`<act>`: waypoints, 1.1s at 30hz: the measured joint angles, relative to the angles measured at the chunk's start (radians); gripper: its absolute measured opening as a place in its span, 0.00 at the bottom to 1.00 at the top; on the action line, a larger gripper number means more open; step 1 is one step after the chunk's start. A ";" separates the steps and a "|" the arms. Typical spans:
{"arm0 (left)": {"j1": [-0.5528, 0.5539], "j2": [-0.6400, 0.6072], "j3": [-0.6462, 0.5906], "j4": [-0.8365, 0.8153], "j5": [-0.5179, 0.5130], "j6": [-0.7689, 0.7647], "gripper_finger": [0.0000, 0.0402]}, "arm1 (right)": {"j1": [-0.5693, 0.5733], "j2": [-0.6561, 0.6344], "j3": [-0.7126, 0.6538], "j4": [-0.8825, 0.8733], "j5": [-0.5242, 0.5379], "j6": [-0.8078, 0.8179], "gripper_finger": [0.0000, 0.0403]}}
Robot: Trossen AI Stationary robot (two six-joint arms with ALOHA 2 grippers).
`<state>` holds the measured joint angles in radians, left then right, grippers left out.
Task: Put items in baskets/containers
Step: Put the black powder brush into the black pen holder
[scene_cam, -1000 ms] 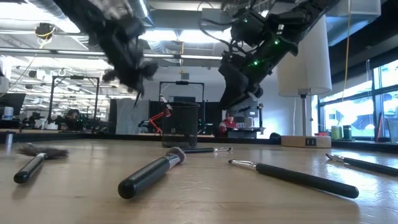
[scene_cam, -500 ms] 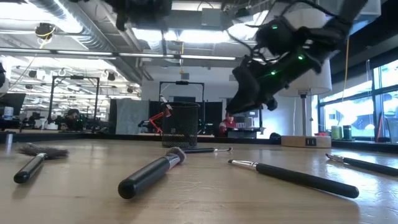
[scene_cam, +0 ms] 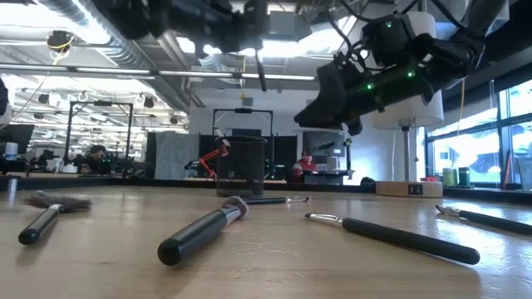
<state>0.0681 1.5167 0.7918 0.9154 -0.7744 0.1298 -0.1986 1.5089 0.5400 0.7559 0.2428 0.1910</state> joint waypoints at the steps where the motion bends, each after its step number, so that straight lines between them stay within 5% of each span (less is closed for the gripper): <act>1: 0.002 0.023 0.000 0.031 0.010 0.016 0.03 | 0.000 0.000 0.000 -0.003 0.000 -0.007 0.27; 8: -0.002 0.118 0.000 -0.013 -0.082 0.048 0.03 | 0.000 0.000 0.000 -0.044 0.034 -0.047 0.27; 20: -0.037 0.220 0.000 -0.154 -0.357 -0.192 0.03 | 0.000 0.000 0.000 -0.062 0.018 -0.065 0.27; 33: -0.044 0.220 0.000 -0.195 -0.412 -0.227 0.14 | 0.000 0.000 0.000 -0.068 0.018 -0.042 0.27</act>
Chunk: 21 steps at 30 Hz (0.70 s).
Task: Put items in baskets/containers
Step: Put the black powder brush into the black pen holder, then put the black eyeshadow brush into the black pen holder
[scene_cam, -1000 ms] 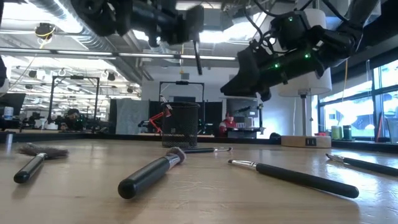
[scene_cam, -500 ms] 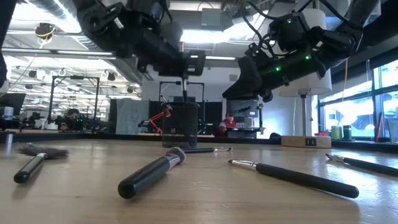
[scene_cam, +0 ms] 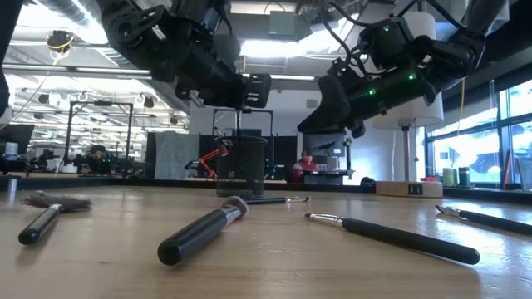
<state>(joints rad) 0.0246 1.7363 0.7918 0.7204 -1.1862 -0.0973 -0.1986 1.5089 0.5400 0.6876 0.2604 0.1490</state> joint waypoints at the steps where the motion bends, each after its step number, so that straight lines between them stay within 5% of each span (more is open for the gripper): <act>1: -0.001 0.000 0.000 0.000 0.000 -0.004 0.15 | 0.000 0.000 0.000 -0.006 0.000 0.000 0.27; 13: -0.055 -0.125 0.000 -0.017 -0.015 0.164 0.28 | 0.000 0.000 0.000 -0.058 -0.003 0.027 0.27; 18: -0.177 -0.299 0.000 -0.200 -0.056 0.321 0.29 | 0.000 0.000 0.000 -0.083 -0.003 0.030 0.27; 21: -0.246 -0.410 0.000 -0.405 -0.051 0.202 0.27 | 0.002 0.000 0.000 -0.088 -0.022 0.036 0.27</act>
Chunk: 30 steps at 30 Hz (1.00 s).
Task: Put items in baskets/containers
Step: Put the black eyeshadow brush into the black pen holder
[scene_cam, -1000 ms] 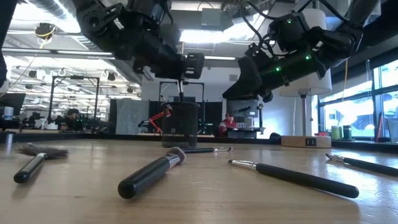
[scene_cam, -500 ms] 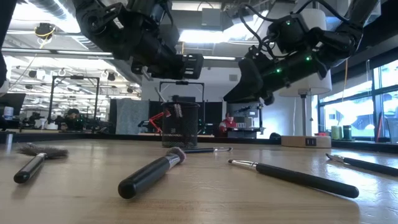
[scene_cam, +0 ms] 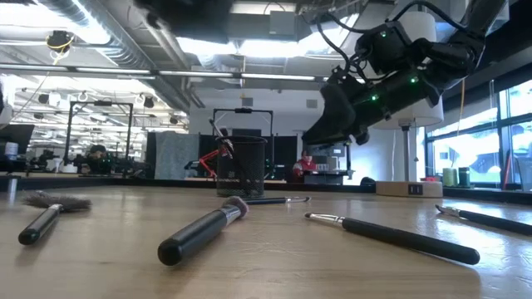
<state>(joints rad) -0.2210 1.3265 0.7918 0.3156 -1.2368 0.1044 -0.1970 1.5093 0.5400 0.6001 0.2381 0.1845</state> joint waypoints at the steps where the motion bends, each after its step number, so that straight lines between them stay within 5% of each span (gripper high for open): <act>1: -0.016 -0.038 0.000 -0.087 0.012 -0.062 0.26 | 0.002 0.000 0.000 0.000 -0.012 0.005 0.27; 4: -0.041 -0.146 0.000 -0.387 0.147 -0.305 0.23 | 0.010 0.000 0.000 0.000 -0.033 0.016 0.27; 9: -0.002 -0.239 0.000 -0.789 0.550 -0.667 0.19 | 0.027 0.000 0.000 0.013 -0.039 0.010 0.27; 16: -0.003 -0.190 0.000 -1.103 0.859 -0.704 0.19 | 0.027 0.000 0.000 0.093 -0.111 -0.005 0.27; 30: 0.005 -0.149 0.000 -1.345 0.966 -0.650 0.29 | 0.026 0.000 0.000 0.093 -0.110 -0.006 0.27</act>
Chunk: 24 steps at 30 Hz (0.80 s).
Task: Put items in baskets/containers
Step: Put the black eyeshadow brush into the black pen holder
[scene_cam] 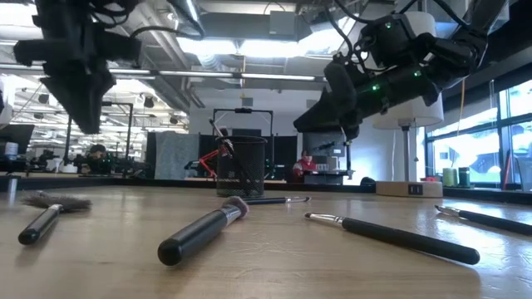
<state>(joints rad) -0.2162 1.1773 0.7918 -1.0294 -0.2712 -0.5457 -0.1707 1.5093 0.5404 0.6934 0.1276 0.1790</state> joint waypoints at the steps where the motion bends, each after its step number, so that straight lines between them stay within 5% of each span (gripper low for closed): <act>1: 0.004 0.012 0.000 -0.006 -0.002 0.015 0.30 | 0.000 0.000 0.000 -0.004 0.000 0.000 0.27; 11: 0.062 0.211 0.000 -0.073 0.001 0.331 0.40 | 0.000 0.000 0.000 -0.072 0.000 -0.004 0.27; 24: 0.079 0.327 0.000 -0.145 0.082 0.545 0.37 | 0.000 0.000 0.000 -0.099 0.000 -0.004 0.27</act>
<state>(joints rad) -0.1371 1.5043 0.7918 -1.1743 -0.1889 -0.0007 -0.1707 1.5097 0.5404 0.5942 0.1272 0.1745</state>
